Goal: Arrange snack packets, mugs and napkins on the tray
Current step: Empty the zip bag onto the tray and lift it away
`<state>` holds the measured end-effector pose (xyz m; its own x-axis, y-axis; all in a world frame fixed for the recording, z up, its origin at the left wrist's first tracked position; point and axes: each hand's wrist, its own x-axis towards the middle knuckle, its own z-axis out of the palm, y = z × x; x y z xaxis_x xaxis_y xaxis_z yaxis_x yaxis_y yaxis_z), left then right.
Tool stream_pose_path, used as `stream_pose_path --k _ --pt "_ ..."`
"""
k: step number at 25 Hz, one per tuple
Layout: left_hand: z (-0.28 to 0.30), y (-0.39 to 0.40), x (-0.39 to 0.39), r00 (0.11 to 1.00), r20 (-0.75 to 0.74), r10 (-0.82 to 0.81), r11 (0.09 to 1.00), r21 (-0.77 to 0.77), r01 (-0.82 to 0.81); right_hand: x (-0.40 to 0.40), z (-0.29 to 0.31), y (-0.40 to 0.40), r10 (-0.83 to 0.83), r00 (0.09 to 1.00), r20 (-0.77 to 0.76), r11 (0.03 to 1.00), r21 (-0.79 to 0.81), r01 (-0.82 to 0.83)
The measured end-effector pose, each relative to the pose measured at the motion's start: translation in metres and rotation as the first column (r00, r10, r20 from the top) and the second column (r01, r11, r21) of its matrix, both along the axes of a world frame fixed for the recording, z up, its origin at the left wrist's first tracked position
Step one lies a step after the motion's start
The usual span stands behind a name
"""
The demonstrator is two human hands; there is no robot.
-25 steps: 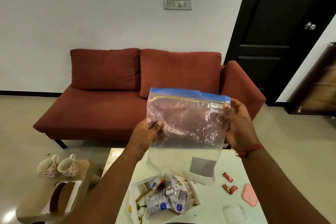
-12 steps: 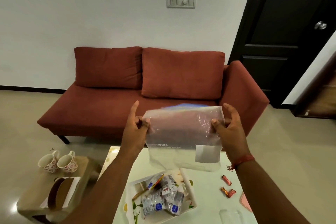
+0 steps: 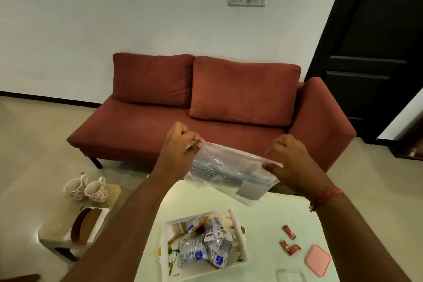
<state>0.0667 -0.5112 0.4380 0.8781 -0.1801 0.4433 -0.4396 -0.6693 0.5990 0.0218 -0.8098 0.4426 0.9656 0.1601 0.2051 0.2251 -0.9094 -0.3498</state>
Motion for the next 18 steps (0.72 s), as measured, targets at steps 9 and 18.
stream_pose_path --k 9,18 --pt "0.004 -0.021 -0.012 0.902 -0.426 -0.071 0.812 -0.55 -0.196 0.015 0.006 0.078 0.015 0.965 -0.261 0.404 0.884 0.233" --pt "-0.011 0.01 0.002 0.695 -0.551 -0.461 0.789 -0.614 0.036 -0.002 -0.023 0.083 -0.006 0.969 -0.249 0.618 0.76 0.199"
